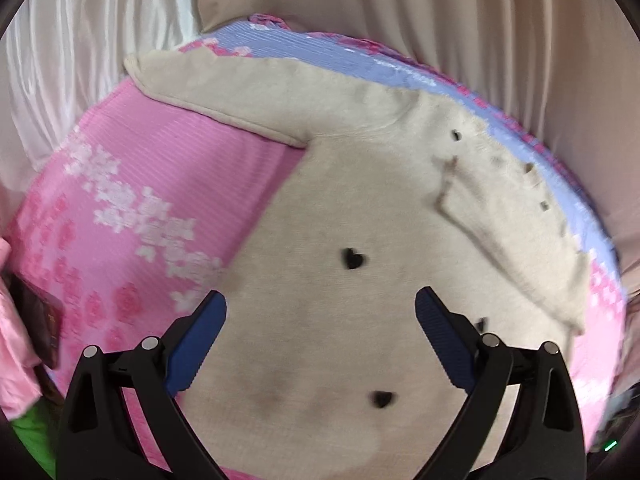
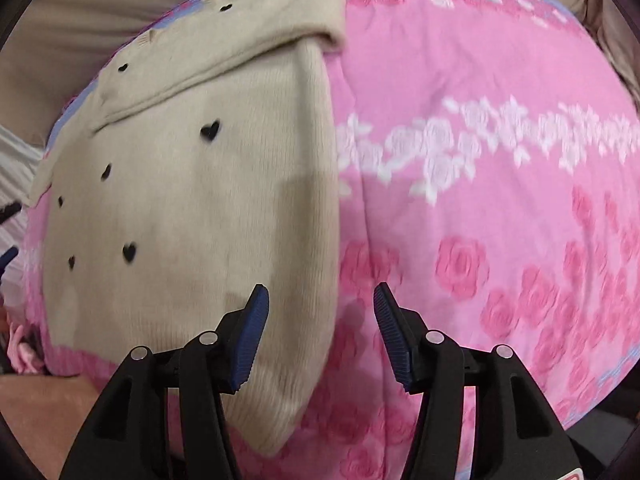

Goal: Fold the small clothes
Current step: 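Fold the sleeve across the sweater body with the right gripper and release, then grasp the other sleeve cuff with the left gripper and fold it across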

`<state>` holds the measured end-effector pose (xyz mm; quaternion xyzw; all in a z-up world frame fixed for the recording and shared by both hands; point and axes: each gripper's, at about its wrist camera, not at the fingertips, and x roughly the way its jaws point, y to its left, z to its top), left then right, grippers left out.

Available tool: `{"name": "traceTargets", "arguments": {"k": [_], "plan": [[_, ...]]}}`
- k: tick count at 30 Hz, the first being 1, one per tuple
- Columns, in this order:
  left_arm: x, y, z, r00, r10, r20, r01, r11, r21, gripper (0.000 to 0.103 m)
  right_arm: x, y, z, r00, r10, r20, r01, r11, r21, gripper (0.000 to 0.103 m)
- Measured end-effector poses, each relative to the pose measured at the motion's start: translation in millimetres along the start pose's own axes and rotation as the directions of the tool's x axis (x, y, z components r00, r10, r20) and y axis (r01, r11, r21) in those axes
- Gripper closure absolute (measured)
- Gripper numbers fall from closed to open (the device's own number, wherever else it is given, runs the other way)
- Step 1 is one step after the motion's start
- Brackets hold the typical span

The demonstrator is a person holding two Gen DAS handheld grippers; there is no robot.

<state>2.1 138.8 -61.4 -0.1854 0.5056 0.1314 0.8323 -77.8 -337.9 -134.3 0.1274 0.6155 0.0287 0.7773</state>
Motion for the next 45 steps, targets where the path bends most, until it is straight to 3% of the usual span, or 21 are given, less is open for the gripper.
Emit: {"name": "traceTargets", "arguments": {"k": [2, 6, 8, 10, 12, 15, 19, 21, 25, 28, 34, 38, 39, 41, 42, 43, 45], "plan": [[-2.3, -9.0, 0.4, 1.0, -0.012, 0.004, 0.012, 1.0, 0.014, 0.01, 7.7, 0.7, -8.7, 0.999, 0.018, -0.026, -0.018, 1.0, -0.011, 0.097], [-8.4, -26.4, -2.4, 1.0, 0.01, 0.014, -0.011, 0.996, 0.091, 0.01, 2.2, 9.2, -19.7, 1.0, -0.013, 0.012, 0.014, 0.996, -0.086, 0.098], [-13.7, -25.9, -1.7, 1.0, 0.001, 0.02, -0.003, 0.996, 0.086, 0.01, -6.9, -2.7, -23.8, 0.998, -0.046, 0.036, 0.049, 0.996, -0.073, 0.098], [-14.4, -17.9, 1.3, 1.0, -0.016, 0.021, 0.015, 0.998, 0.06, 0.009, -0.8, -17.5, -30.1, 0.997, -0.071, 0.003, 0.071, 0.995, -0.075, 0.098], [-9.4, -4.3, 7.6, 1.0, -0.025, 0.007, 0.025, 1.0, 0.018, 0.009, -3.7, -14.1, -28.5, 0.998, -0.069, 0.002, 0.069, 0.994, -0.083, 0.096], [-1.2, 24.5, 27.7, 0.999, -0.004, 0.036, 0.006, 0.999, -0.047, 0.009, -30.7, 19.1, -14.6, 0.99, -0.102, 0.1, 0.113, 0.988, -0.108, 0.089], [22.8, 89.6, 82.5, 0.998, -0.035, 0.061, 0.048, 0.975, -0.218, 0.009, -69.5, 74.3, 1.6, 0.959, -0.103, 0.264, 0.157, 0.968, -0.194, 0.066], [36.2, 121.6, 113.0, 0.997, 0.003, 0.075, 0.019, 0.957, -0.289, 0.009, -80.4, 108.9, 15.5, 0.95, -0.075, 0.304, 0.154, 0.957, -0.245, 0.056], [62.4, 184.9, 176.8, 0.988, 0.099, 0.115, -0.046, 0.917, -0.396, 0.009, -88.4, 164.0, 28.8, 0.943, -0.048, 0.328, 0.16, 0.933, -0.323, 0.049], [85.7, 222.0, 217.8, 0.981, 0.146, 0.126, -0.08, 0.902, -0.425, 0.009, -86.6, 195.2, 40.2, 0.94, -0.069, 0.333, 0.195, 0.911, -0.363, 0.045], [136.5, 276.6, 258.5, 0.986, 0.159, 0.057, -0.111, 0.865, -0.49, 0.011, -82.4, 213.1, 48.8, 0.939, -0.121, 0.322, 0.243, 0.897, -0.37, 0.044], [154.4, 287.8, 264.6, 0.988, 0.137, 0.065, -0.087, 0.864, -0.496, 0.03, -74.1, 218.6, 55.3, 0.939, -0.163, 0.303, 0.273, 0.889, -0.369, 0.043], [158.0, 289.3, 265.4, 0.991, 0.116, 0.072, -0.066, 0.869, -0.49, 0.046, -71.2, 221.1, 56.6, 0.94, -0.171, 0.296, 0.279, 0.884, -0.374, 0.043], [160.5, 287.9, 266.9, 0.992, 0.098, 0.082, -0.048, 0.879, -0.474, 0.06, -66.6, 224.8, 57.8, 0.94, -0.178, 0.29, 0.285, 0.877, -0.386, 0.043], [161.0, 285.8, 267.7, 0.993, 0.078, 0.09, -0.027, 0.885, -0.465, 0.084, -64.8, 226.5, 58.1, 0.941, -0.18, 0.288, 0.287, 0.874, -0.393, 0.043], [162.0, 285.0, 267.6, 0.995, 0.036, 0.098, 0.014, 0.883, -0.469, 0.092, -62.9, 227.9, 58.4, 0.942, -0.178, 0.284, 0.285, 0.871, -0.4, 0.043], [156.4, 283.9, 266.8, 0.991, 0.031, 0.132, 0.036, 0.876, -0.48, 0.094, -60.8, 228.9, 59.0, 0.942, -0.183, 0.283, 0.29, 0.867, -0.405, 0.043]]}}
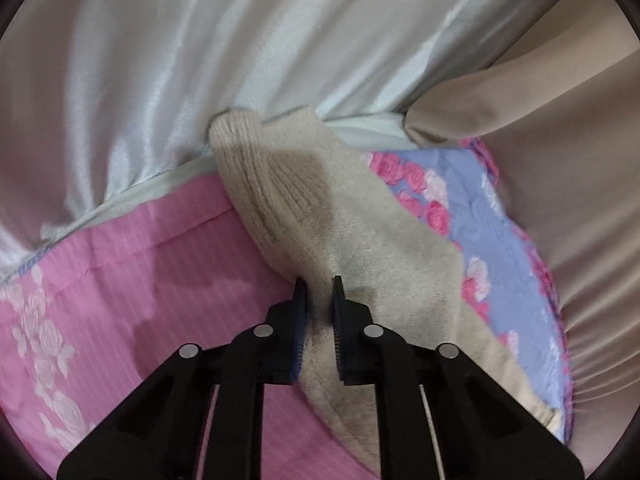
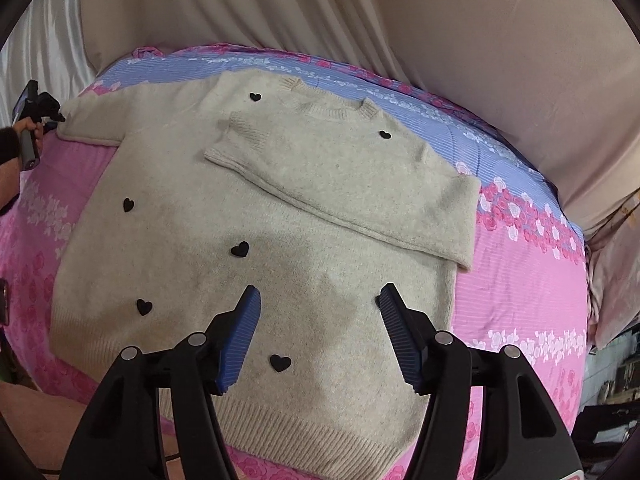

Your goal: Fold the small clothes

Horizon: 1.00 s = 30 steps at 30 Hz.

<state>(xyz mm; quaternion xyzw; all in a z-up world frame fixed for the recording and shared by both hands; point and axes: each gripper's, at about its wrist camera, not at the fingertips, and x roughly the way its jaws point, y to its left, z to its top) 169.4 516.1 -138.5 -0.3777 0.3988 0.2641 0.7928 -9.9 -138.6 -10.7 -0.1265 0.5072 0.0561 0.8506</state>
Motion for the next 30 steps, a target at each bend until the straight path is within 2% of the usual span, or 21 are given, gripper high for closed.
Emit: {"name": "traceTargets", "arguments": {"k": [3, 6, 8, 10, 12, 14, 15, 16, 17, 19, 21, 22, 23, 24, 25, 26, 27, 30], "plan": [[-22.3, -12.3, -5.3, 0.998, -0.025, 0.051, 0.024, 1.0, 0.019, 0.095, 0.9, -3.0, -0.1, 1.0, 0.005, 0.004, -0.005, 1.0, 0.003, 0.043], [-59.9, -38.6, -11.2, 0.988, -0.094, 0.121, 0.086, 0.994, 0.073, 0.096, 2.3, -9.1, -1.0, 1.0, 0.017, 0.006, -0.017, 1.0, 0.02, 0.043], [-99.5, -76.2, -23.6, 0.969, -0.181, 0.168, 0.151, 0.972, 0.178, 0.096, 4.7, -16.4, -2.4, 0.999, 0.04, 0.003, -0.04, 0.998, 0.048, 0.043], [-136.6, -116.6, -42.3, 0.943, -0.282, 0.175, 0.22, 0.927, 0.303, 0.096, 6.8, -24.7, -3.4, 0.999, 0.048, 0.007, -0.048, 0.996, 0.076, 0.043], [-173.1, -162.9, -68.6, 0.919, -0.355, 0.17, 0.25, 0.86, 0.445, 0.096, 10.0, -34.7, -4.8, 0.998, 0.057, 0.008, -0.057, 0.992, 0.11, 0.043], [-216.3, -216.9, -109.9, 0.881, -0.455, 0.131, 0.298, 0.748, 0.593, 0.096, 12.3, -46.6, -6.8, 0.998, 0.066, 0.015, -0.067, 0.986, 0.15, 0.043], [-229.0, -234.2, -126.3, 0.865, -0.49, 0.105, 0.323, 0.706, 0.63, 0.095, 12.1, -53.8, -8.4, 0.998, 0.062, 0.026, -0.065, 0.983, 0.173, 0.043], [-244.0, -260.2, -152.7, 0.841, -0.538, 0.056, 0.365, 0.641, 0.675, 0.095, 12.0, -62.0, -10.2, 0.997, 0.063, 0.035, -0.069, 0.978, 0.197, 0.043], [-253.4, -280.9, -177.7, 0.821, -0.571, 0.001, 0.409, 0.588, 0.698, 0.095, 12.2, -68.8, -11.9, 0.997, 0.064, 0.042, -0.072, 0.974, 0.217, 0.043], [-256.1, -314.0, -227.6, 0.794, -0.594, -0.129, 0.497, 0.511, 0.701, 0.094, 13.1, -84.6, -16.8, 0.997, 0.058, 0.056, -0.07, 0.964, 0.256, 0.043], [-248.3, -336.2, -278.9, 0.785, -0.58, -0.218, 0.538, 0.464, 0.704, 0.09, 14.2, -102.6, -23.8, 0.997, 0.039, 0.069, -0.057, 0.955, 0.292, 0.043], [-239.7, -344.7, -312.3, 0.787, -0.558, -0.263, 0.553, 0.449, 0.702, 0.086, 14.7, -110.3, -26.8, 0.997, 0.035, 0.073, -0.056, 0.95, 0.307, 0.043], [-230.5, -349.1, -335.2, 0.796, -0.528, -0.296, 0.56, 0.456, 0.692, 0.078, 15.5, -119.3, -30.9, 0.997, 0.027, 0.076, -0.051, 0.944, 0.326, 0.043], [-222.0, -350.5, -357.5, 0.805, -0.494, -0.329, 0.565, 0.469, 0.679, 0.049, 17.0, -129.3, -36.2, 0.997, 0.015, 0.078, -0.042, 0.937, 0.347, 0.042], [-210.6, -349.7, -381.1, 0.818, -0.453, -0.354, 0.561, 0.493, 0.665, 0.038, 18.8, -137.4, -40.4, 0.997, 0.011, 0.079, -0.039, 0.932, 0.359, 0.041], [-201.6, -347.3, -396.0, 0.824, -0.432, -0.367, 0.56, 0.514, 0.65, 0.04, 20.3, -144.1, -44.4, 0.997, 0.005, 0.08, -0.035, 0.929, 0.369, 0.04], [-194.3, -342.8, -406.6, 0.823, -0.418, -0.384, 0.564, 0.519, 0.643, 0.04, 22.8, -150.8, -47.4, 0.997, -0.002, 0.077, -0.028, 0.925, 0.379, 0.04], [-200.1, -324.0, -438.7, 0.853, -0.345, -0.391, 0.521, 0.521, 0.676, 0.039, 29.5, -168.5, -45.3, 0.996, 0.023, 0.085, -0.056, 0.912, 0.406, 0.04]]}}
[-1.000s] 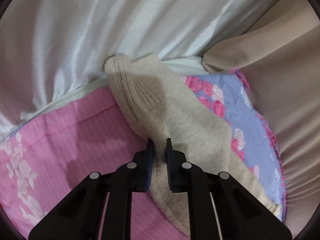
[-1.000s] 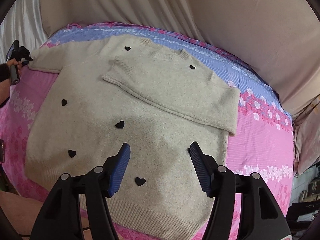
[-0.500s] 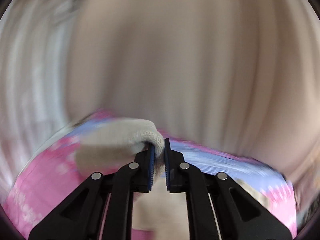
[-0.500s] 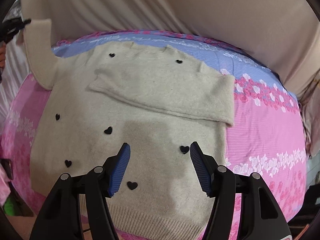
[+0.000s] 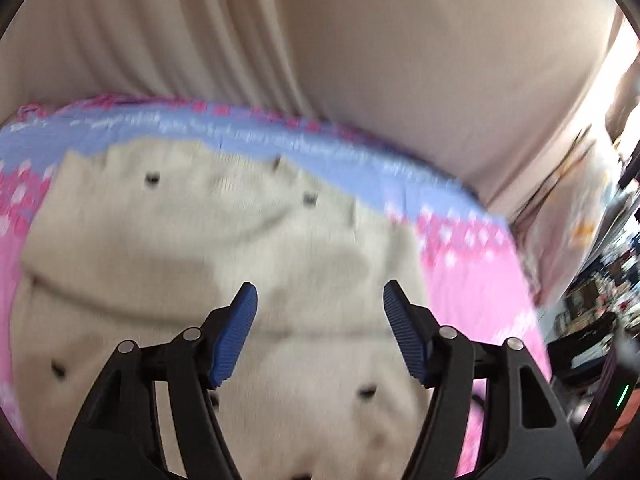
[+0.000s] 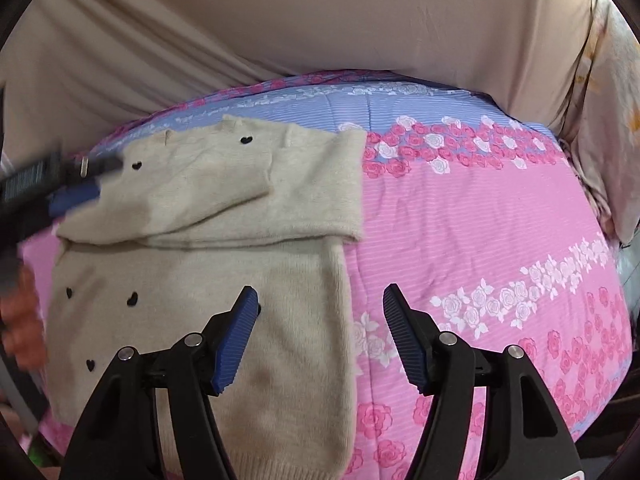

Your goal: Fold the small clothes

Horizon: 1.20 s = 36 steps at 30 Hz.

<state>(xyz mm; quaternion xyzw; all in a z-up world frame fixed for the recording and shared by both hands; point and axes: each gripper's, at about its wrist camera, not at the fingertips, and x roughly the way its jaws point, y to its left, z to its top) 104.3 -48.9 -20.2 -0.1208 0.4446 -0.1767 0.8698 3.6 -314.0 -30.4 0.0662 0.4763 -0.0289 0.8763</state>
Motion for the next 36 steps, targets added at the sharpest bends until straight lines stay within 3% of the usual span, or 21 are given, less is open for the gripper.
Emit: {"name": "traceTargets", "arguments": {"k": [4, 7, 13, 15, 16, 17, 18, 22, 25, 27, 29, 31, 33, 35, 36], "plan": [[-17.2, 4.1, -29.2, 0.996, 0.082, -0.034, -0.081, 0.996, 0.042, 0.034, 19.1, -0.5, 39.9, 0.996, 0.091, 0.016, -0.091, 0.996, 0.012, 0.032], [-27.9, 16.5, -40.7, 0.991, 0.123, -0.043, -0.122, 0.992, 0.028, 0.029, 61.3, 8.3, 76.9, 0.983, 0.182, -0.026, -0.18, 0.982, 0.047, 0.031], [-51.6, 45.8, -52.4, 0.979, 0.2, -0.026, -0.2, 0.98, -0.007, 0.027, 144.1, 26.9, 106.8, 0.97, 0.211, -0.122, -0.195, 0.972, 0.129, 0.031], [-54.6, 53.3, -53.5, 0.974, 0.227, -0.022, -0.227, 0.974, -0.004, 0.025, 169.2, 37.0, 107.5, 0.968, 0.184, -0.171, -0.162, 0.978, 0.132, 0.032], [-55.3, 58.6, -53.5, 0.972, 0.234, -0.025, -0.235, 0.972, -0.013, 0.025, 176.1, 40.4, 105.8, 0.966, 0.183, -0.185, -0.16, 0.978, 0.134, 0.057], [-54.9, 63.2, -53.5, 0.971, 0.237, -0.031, -0.238, 0.971, -0.026, 0.025, 182.4, 45.4, 104.9, 0.957, 0.21, -0.202, -0.185, 0.973, 0.137, 0.098], [-54.3, 66.5, -52.9, 0.971, 0.235, -0.035, -0.236, 0.971, -0.035, 0.025, 184.0, 49.7, 105.4, 0.95, 0.228, -0.215, -0.202, 0.97, 0.137, 0.096], [-47.1, 78.5, -49.2, 0.97, 0.236, -0.052, -0.239, 0.968, -0.073, 0.025, 117.5, 57.1, 128.7, 0.967, 0.255, 0.022, -0.256, 0.964, 0.067, 0.099], [-39.4, 81.0, -46.4, 0.973, 0.226, -0.056, -0.229, 0.97, -0.077, 0.025, 76.9, 46.2, 134.8, 0.969, 0.202, 0.141, -0.209, 0.978, 0.031, 0.1], [-30.3, 80.4, -44.7, 0.972, 0.227, -0.067, -0.231, 0.971, -0.064, 0.025, 93.3, 37.9, 125.6, 0.985, 0.141, 0.1, -0.142, 0.99, 0.005, 0.1], [-20.7, 80.7, -41.4, 0.972, 0.222, -0.08, -0.227, 0.972, -0.064, 0.025, 139.9, 31.5, 101.2, 0.998, 0.033, -0.045, -0.035, 0.998, -0.055, 0.099], [-14.4, 83.8, -34.6, 0.973, 0.213, -0.09, -0.221, 0.972, -0.084, 0.025, 164.3, 20.9, 86.3, 0.982, 0.015, -0.188, -0.02, 1.0, -0.022, 0.099], [-13.9, 90.3, -21.7, 0.974, 0.216, -0.069, -0.223, 0.969, -0.104, 0.025, 141.9, 14.5, 88.6, 0.993, 0.067, -0.099, -0.064, 0.997, 0.033, 0.093], [-12.6, 100.3, -8.0, 0.972, 0.229, -0.051, -0.233, 0.964, -0.126, 0.021, 125.9, 13.7, 102.3, 0.998, 0.061, -0.033, -0.06, 0.998, 0.028, 0.069], [-10.9, 106.9, -0.3, 0.971, 0.233, -0.043, -0.237, 0.962, -0.139, 0.02, 125.1, 13.3, 110.7, 0.997, 0.069, -0.026, -0.068, 0.997, 0.026, 0.069]]}}
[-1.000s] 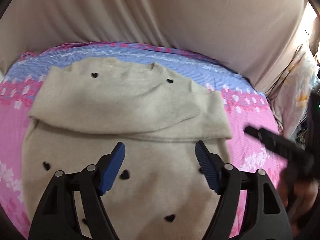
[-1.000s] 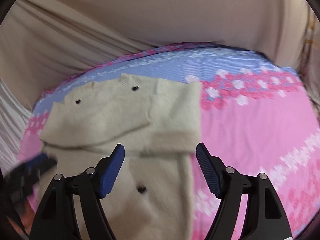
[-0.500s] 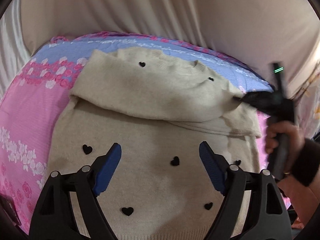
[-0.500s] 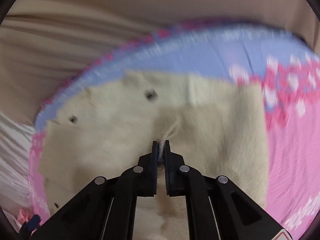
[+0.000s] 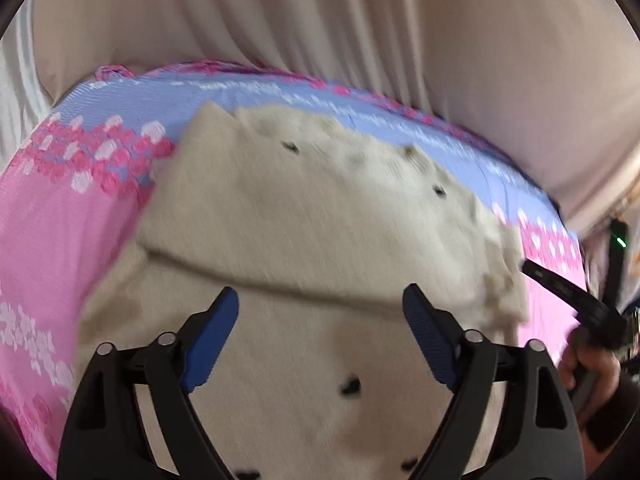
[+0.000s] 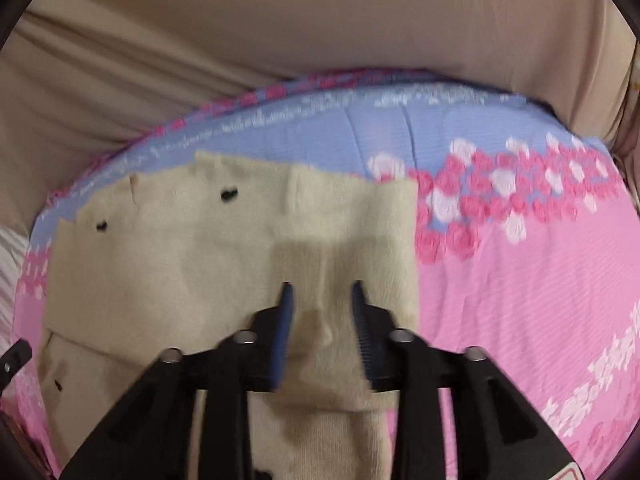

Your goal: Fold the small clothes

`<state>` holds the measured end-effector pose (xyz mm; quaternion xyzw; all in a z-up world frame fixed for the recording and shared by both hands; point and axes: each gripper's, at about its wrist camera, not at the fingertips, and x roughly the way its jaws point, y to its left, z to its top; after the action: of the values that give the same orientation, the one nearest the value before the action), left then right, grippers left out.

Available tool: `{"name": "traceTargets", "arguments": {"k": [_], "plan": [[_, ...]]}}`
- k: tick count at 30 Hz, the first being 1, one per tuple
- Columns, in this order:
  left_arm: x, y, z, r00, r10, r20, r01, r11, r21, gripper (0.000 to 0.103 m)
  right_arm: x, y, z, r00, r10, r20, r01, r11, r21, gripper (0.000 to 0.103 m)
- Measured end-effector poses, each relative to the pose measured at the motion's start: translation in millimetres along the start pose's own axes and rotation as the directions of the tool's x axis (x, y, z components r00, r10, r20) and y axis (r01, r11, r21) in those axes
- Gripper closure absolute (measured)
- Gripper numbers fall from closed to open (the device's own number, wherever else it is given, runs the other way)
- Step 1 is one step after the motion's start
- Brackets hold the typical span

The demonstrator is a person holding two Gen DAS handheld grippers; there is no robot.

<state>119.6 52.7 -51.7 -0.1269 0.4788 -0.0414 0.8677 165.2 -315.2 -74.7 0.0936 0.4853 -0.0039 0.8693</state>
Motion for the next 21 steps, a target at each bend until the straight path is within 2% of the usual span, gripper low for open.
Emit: {"name": "traceTargets", "arguments": {"k": [3, 7, 8, 10, 13, 15, 17, 18, 19, 20, 21], "plan": [[14.7, 14.6, 30.7, 0.999, 0.028, 0.029, -0.028, 0.999, -0.023, 0.02, 12.7, -4.2, 23.5, 1.0, 0.023, -0.021, -0.023, 1.0, 0.005, 0.065], [43.2, 29.8, 69.4, 0.994, 0.093, 0.05, -0.091, 0.995, -0.04, 0.02, 54.4, 2.2, 35.9, 0.992, 0.02, -0.123, -0.019, 1.0, 0.009, 0.062], [49.4, 34.7, 76.9, 0.994, 0.095, 0.046, -0.092, 0.994, -0.055, 0.02, 63.5, 5.9, 33.6, 0.989, 0.023, -0.148, -0.023, 1.0, 0.001, 0.07], [60.5, 42.6, 89.0, 0.994, 0.097, 0.041, -0.094, 0.993, -0.072, 0.02, 71.5, 12.6, 28.2, 0.983, 0.05, -0.174, -0.054, 0.998, -0.017, 0.098], [64.9, 46.6, 96.6, 0.991, 0.119, 0.054, -0.116, 0.992, -0.056, 0.02, 48.7, 13.7, 25.3, 0.997, 0.04, -0.073, -0.04, 0.999, -0.001, 0.098], [67.4, 47.9, 96.4, 0.991, 0.12, 0.06, -0.117, 0.992, -0.048, 0.02, 56.6, 7.4, 20.6, 0.997, -0.006, -0.082, 0.006, 1.0, -0.004, 0.095], [71.6, 49.9, 92.3, 0.992, 0.118, 0.035, -0.116, 0.992, -0.053, 0.02, 65.2, 3.7, 12.6, 0.986, -0.097, -0.138, 0.09, 0.994, -0.054, 0.093], [71.9, 51.1, 90.5, 0.993, 0.115, 0.026, -0.114, 0.992, -0.058, 0.02, 59.0, 1.3, 9.6, 0.988, -0.082, -0.134, 0.075, 0.996, -0.052, 0.091], [68.7, 52.8, 85.2, 0.994, 0.104, 0.021, -0.103, 0.993, -0.064, 0.02, 47.2, -1.5, 5.8, 0.991, -0.066, -0.116, 0.061, 0.997, -0.042, 0.077], [65.9, 54.1, 81.1, 0.995, 0.099, 0.023, -0.097, 0.993, -0.067, 0.02, 36.5, -4.3, 1.5, 0.993, -0.066, -0.097, 0.063, 0.997, -0.034, 0.057], [61.0, 56.0, 75.1, 0.995, 0.094, 0.025, -0.092, 0.993, -0.072, 0.02, 24.2, -9.4, -6.3, 0.995, -0.071, -0.074, 0.069, 0.997, -0.023, 0.051]]}}
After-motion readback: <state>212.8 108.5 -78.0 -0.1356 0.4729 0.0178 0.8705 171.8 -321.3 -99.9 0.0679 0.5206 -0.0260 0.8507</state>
